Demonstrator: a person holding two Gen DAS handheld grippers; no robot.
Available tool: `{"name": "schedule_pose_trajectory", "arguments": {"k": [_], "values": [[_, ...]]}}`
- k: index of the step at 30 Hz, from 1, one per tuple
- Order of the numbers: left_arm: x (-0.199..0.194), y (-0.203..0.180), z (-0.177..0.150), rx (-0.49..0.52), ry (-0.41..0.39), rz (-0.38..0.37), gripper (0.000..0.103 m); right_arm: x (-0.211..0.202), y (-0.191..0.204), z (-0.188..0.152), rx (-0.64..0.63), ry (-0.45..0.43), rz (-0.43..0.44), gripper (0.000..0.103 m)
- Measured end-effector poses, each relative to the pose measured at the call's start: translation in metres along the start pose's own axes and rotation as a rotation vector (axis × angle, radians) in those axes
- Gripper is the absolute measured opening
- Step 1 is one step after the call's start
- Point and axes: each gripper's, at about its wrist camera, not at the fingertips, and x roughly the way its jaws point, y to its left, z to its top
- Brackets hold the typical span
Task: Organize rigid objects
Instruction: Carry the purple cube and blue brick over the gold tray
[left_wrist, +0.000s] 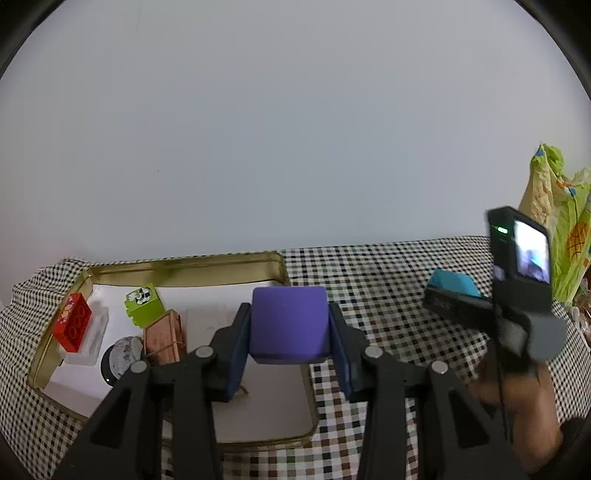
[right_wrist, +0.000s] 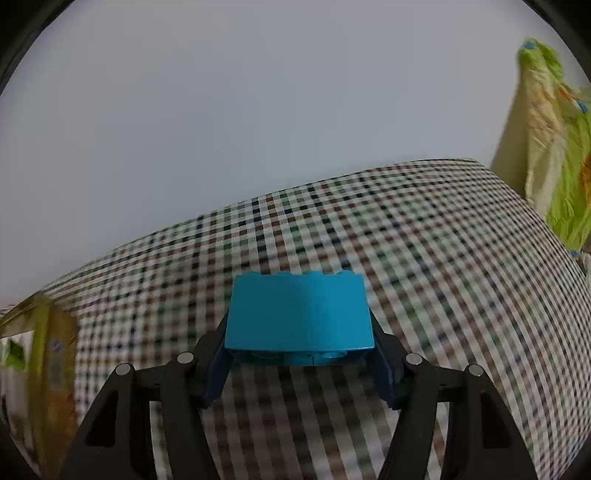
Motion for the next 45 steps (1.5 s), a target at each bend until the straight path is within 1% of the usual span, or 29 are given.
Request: {"name": "schedule_pose_trajectory", "arguments": {"k": [3,7,10,15,16,20,26,33,45], "values": [[-0.003,-0.008,-0.004,0.023,-0.011,-0.001,0.039,-0.031,-0.007,-0.018,0.009,-0.082,0.005,0.066],[-0.003,-0.020,-0.012,0.055,-0.012,-0.001,0.039,-0.065,-0.019,-0.033,0.027,-0.166,0.015,0.066],[-0.002,-0.028,-0.020,0.082,-0.010,-0.002,0.039,-0.078,-0.029,-0.041,0.049,-0.211,0.013,0.066],[0.006,-0.034,-0.029,0.101,0.010,-0.007,0.039,-0.091,-0.040,-0.053,0.074,-0.211,0.026,0.066],[0.006,-0.035,-0.030,0.105,0.008,-0.009,0.039,-0.088,-0.042,-0.061,0.077,-0.210,0.031,0.066],[0.005,-0.039,-0.035,0.125,-0.008,-0.007,0.039,-0.095,-0.044,-0.066,0.078,-0.229,0.025,0.066],[0.007,-0.044,-0.040,0.136,0.002,-0.014,0.039,-0.110,-0.030,-0.073,0.043,-0.287,0.002,0.066],[0.007,-0.042,-0.041,0.120,0.013,-0.025,0.039,-0.121,-0.020,-0.080,-0.018,-0.347,-0.012,0.066],[0.005,-0.040,-0.045,0.113,0.017,-0.031,0.039,-0.130,-0.015,-0.090,-0.030,-0.369,-0.002,0.066]]}}
